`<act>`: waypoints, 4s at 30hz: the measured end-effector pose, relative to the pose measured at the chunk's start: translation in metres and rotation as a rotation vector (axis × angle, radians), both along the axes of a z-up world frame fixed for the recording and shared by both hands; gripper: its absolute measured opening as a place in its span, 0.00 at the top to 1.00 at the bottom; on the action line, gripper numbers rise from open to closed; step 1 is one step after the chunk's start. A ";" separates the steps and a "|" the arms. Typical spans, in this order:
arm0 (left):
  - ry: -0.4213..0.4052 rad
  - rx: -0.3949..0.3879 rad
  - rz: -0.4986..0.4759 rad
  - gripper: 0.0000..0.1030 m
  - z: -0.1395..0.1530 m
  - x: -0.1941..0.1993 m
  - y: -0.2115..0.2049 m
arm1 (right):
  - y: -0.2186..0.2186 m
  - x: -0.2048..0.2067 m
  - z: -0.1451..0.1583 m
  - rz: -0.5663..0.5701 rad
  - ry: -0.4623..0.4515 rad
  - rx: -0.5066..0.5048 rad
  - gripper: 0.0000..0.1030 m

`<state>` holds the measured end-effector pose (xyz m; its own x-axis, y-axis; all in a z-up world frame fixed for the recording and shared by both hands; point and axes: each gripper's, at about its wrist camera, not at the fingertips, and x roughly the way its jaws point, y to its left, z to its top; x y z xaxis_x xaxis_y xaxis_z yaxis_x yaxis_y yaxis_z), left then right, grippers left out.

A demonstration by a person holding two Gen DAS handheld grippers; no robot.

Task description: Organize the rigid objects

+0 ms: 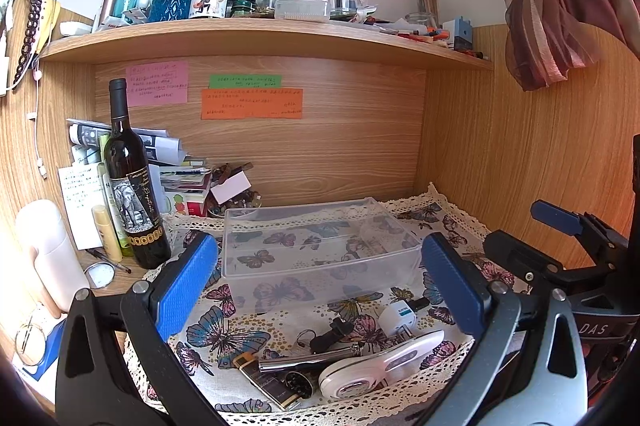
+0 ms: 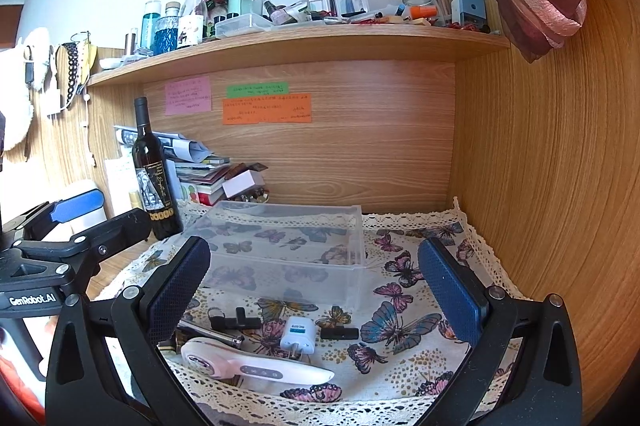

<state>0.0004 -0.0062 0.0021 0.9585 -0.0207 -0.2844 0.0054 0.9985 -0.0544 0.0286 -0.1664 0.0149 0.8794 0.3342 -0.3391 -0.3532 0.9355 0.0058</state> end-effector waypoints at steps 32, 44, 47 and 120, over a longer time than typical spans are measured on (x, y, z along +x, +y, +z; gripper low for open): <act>0.245 -0.038 0.079 0.26 -0.064 0.018 0.047 | -0.006 0.033 -0.059 0.086 0.281 0.013 0.27; 0.470 -0.072 0.043 0.26 -0.130 0.015 0.051 | 0.038 0.032 -0.104 0.272 0.409 -0.132 0.27; 0.493 -0.080 0.034 0.26 -0.137 0.018 0.050 | 0.050 0.030 -0.111 0.296 0.402 -0.185 0.23; 0.225 0.028 -0.030 0.78 -0.018 0.070 0.046 | 0.010 0.082 0.004 0.136 0.117 -0.059 0.67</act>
<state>0.0707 0.0401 -0.0161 0.8697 -0.0374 -0.4922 0.0259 0.9992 -0.0301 0.1102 -0.1561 0.0189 0.7810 0.4235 -0.4590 -0.4765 0.8792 0.0003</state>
